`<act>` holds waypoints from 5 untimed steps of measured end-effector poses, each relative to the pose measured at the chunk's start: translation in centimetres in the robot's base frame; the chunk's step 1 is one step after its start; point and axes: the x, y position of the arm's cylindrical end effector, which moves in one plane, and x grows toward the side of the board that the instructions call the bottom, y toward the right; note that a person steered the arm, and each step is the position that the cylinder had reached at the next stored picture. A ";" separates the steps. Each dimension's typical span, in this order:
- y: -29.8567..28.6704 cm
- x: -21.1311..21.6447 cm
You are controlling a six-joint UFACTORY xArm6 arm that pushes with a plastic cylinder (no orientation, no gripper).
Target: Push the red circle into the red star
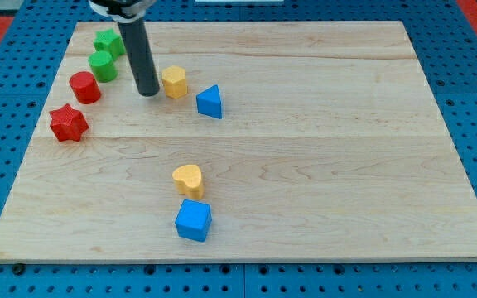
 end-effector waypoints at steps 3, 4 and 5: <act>0.7 -2.3; -0.1 -2.9; -3.4 -2.9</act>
